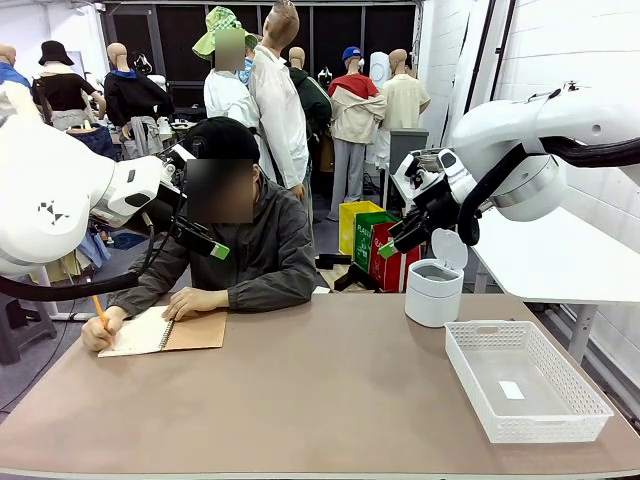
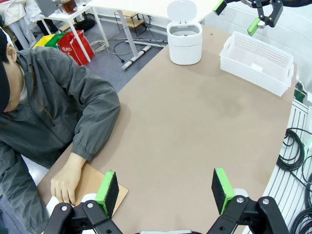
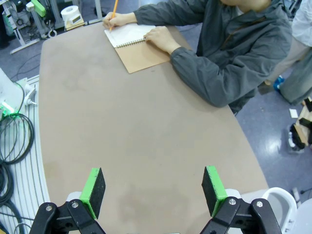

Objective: Sort the paper based on its condition.
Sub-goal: If a person hands you a paper, place it in the Organizing basket , and if it's crumpled, put it in the Trash can.

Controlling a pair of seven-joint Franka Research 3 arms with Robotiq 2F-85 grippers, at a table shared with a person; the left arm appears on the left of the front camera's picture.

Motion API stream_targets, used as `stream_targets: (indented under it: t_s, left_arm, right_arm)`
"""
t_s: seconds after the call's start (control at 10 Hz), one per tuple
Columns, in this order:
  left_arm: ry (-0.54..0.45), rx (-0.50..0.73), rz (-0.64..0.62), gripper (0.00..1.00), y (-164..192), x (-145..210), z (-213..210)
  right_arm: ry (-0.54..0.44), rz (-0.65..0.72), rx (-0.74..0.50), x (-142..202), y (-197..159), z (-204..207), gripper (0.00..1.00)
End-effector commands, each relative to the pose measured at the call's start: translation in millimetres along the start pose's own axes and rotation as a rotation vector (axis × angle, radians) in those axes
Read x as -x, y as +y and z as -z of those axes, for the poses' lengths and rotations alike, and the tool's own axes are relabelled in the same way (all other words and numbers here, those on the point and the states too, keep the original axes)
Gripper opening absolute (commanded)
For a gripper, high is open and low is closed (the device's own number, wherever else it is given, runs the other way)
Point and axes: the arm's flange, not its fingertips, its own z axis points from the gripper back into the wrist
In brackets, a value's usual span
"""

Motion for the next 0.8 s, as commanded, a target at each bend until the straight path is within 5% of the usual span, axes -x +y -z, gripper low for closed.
stream_targets:
  t_s: [0.0,0.7]
  left_arm:
    - [0.003,0.006,-0.011,1.0,0.4,1.0,0.0]
    - [0.003,0.006,-0.011,1.0,0.4,1.0,0.0]
  right_arm:
    - [-0.019,0.006,0.009,-0.7,0.4,0.7,1.0]
    - [-0.019,0.006,0.009,-0.7,0.4,0.7,1.0]
